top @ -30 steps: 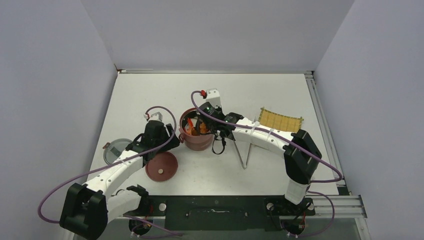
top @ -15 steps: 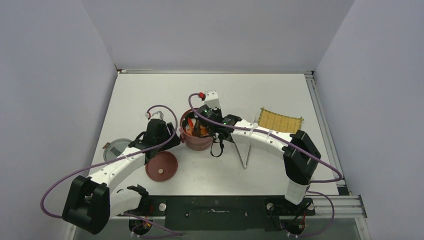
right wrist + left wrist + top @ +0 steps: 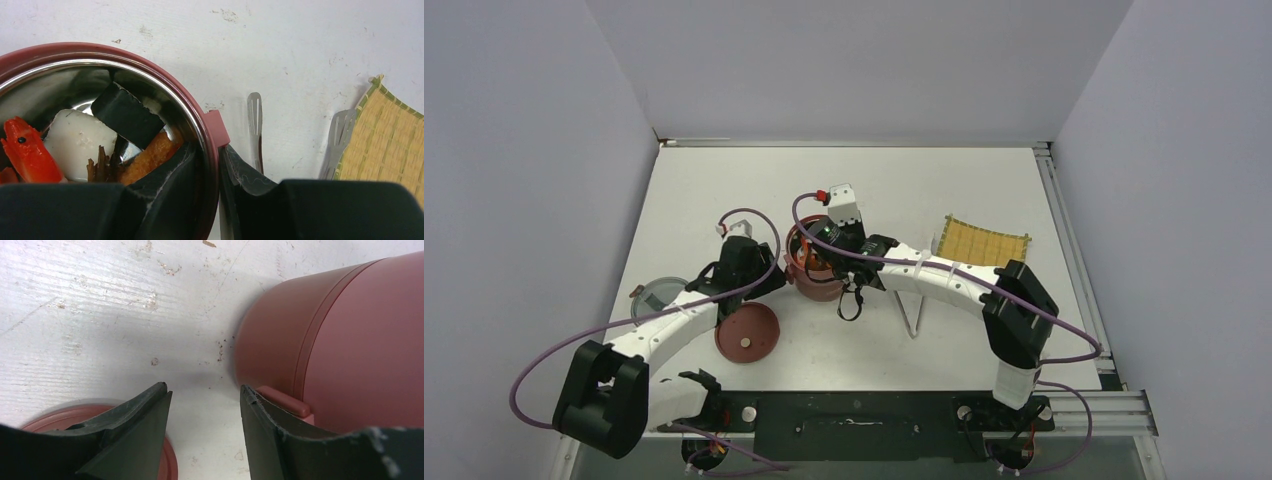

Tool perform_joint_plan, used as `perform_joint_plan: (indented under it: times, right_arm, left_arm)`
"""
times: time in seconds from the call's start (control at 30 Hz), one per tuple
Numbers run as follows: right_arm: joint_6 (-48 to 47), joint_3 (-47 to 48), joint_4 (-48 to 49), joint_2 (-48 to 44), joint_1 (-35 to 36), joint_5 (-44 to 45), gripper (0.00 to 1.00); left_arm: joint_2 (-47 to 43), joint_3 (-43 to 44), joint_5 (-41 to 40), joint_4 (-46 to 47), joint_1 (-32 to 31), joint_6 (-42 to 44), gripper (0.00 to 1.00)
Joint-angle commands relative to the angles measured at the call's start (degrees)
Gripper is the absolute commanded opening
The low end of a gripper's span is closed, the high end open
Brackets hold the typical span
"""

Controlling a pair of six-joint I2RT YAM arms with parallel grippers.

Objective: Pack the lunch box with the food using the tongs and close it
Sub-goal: Close the fastener on the packing box.

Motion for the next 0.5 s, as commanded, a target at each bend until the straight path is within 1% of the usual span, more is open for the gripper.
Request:
perform_joint_plan:
  times: [0.0, 0.17, 0.47]
  right_arm:
    - [-1.91, 0.52, -2.79, 1.87, 0.99, 2.28, 0.05]
    - [-2.00, 0.52, -2.58, 2.04, 1.19, 1.91, 0.05]
    - [-1.66, 0.60, -2.58, 2.40, 1.52, 0.29, 0.05]
  left_arm:
    - [0.67, 0.45, 2.97, 7.28, -0.39, -1.78, 0.51]
    - [1.64, 0.37, 3.40, 8.55, -0.48, -2.63, 0.49]
    - [4.22, -0.43, 3.65, 14.33, -1.59, -4.73, 0.43]
